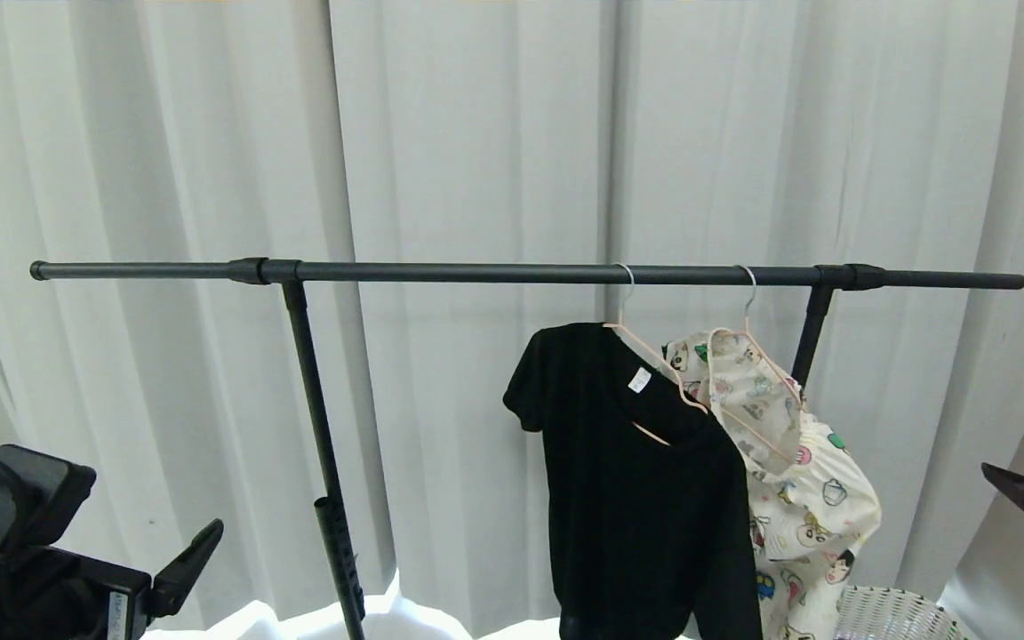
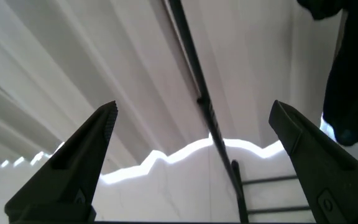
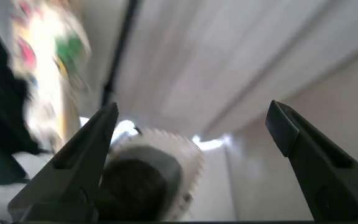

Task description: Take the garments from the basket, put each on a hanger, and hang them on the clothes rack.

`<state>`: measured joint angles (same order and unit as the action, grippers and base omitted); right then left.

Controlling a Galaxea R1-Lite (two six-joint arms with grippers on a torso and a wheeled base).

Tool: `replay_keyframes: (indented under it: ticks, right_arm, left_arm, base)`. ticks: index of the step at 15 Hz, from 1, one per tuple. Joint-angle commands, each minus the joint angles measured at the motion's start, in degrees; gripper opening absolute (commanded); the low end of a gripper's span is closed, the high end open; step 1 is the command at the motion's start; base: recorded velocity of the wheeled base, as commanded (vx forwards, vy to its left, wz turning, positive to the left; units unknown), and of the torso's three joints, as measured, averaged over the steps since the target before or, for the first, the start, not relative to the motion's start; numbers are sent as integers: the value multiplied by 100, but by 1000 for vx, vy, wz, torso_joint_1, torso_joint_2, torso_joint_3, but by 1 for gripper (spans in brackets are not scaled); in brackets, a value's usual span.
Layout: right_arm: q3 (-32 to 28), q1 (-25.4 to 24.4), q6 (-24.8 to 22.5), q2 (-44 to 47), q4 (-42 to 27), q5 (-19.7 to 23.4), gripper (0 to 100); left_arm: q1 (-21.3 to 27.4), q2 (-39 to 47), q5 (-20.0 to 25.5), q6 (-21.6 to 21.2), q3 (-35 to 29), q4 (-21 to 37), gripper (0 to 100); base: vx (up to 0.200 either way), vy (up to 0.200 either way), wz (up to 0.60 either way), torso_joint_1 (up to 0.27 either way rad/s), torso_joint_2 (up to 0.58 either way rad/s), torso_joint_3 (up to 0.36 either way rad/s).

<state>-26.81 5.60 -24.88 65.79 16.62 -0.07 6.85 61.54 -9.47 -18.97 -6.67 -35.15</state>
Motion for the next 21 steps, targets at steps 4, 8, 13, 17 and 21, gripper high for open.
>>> replay_keyframes:
  ticks: [4,8,13,17,21]
  right_arm:
    - [448,943,-360,-611,26,-28,100]
    - [1143,1611,-817,-1403,8,-45,100]
    - [1679,1805,-799,-1991,0,-72,100]
    - [1960,1822,-676,-2334,8,-63,100]
    - [2268,1734,-447,-2826,8,60,100]
  left_arm:
    - [-246,-669,-2,-28,561,-1,100]
    - [-421,-1434,-213,-28,667,482,100]
    - [-430,-3860,-336,-63,667,2908,100]
    - [-536,-4985,-740,-37,579,3541,100]
    - [-597,-5820,-837,-186,579,3541,100]
  base:
    - [-200,0,0,2,-2,1]
    - [-200,0,0,1,-1,1]
    - [-80,0,0,2,1,3]
    - [0,0,0,0,0,0]
    - [0,0,0,-162,382,205]
